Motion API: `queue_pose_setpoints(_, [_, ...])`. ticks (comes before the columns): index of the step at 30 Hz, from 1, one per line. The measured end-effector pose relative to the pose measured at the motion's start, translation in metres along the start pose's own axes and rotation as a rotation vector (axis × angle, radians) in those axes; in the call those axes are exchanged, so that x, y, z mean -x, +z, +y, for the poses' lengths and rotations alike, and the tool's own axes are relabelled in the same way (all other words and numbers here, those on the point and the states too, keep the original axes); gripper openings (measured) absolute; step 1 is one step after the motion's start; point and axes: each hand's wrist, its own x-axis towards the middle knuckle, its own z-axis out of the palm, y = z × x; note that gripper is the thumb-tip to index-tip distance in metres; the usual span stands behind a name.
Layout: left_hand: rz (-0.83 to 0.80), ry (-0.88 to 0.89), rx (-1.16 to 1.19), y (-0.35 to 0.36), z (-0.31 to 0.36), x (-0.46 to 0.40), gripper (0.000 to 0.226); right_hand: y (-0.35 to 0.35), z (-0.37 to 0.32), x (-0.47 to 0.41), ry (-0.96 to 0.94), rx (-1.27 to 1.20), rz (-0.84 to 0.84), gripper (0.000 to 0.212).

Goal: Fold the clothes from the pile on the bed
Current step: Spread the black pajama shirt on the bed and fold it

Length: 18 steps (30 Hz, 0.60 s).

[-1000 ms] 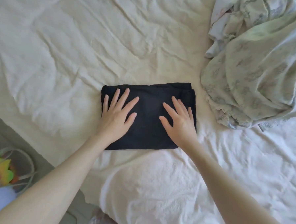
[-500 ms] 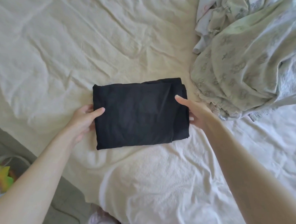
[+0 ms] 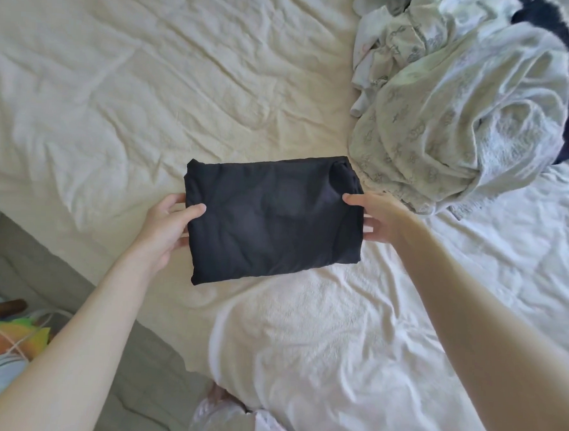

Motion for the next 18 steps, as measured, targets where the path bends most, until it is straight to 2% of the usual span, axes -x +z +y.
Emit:
queue_pose_setpoints(6, [-0.053, 0.018, 0.030, -0.019, -0.005, 0.100, 0.023, -0.023, 0.048, 0.097, -0.003, -0.079, -0.035, 0.021])
queue_pose_setpoints(12, [-0.141, 0.009, -0.013, -0.025, -0.021, 0.189, 0.024, -0.050, 0.120, 0.196, 0.002, -0.173, 0.023, 0.011])
queue_pose_setpoints(18, [-0.295, 0.031, -0.122, -0.004, -0.053, 0.255, 0.019, -0.079, 0.211, 0.275, -0.007, -0.321, 0.145, 0.013])
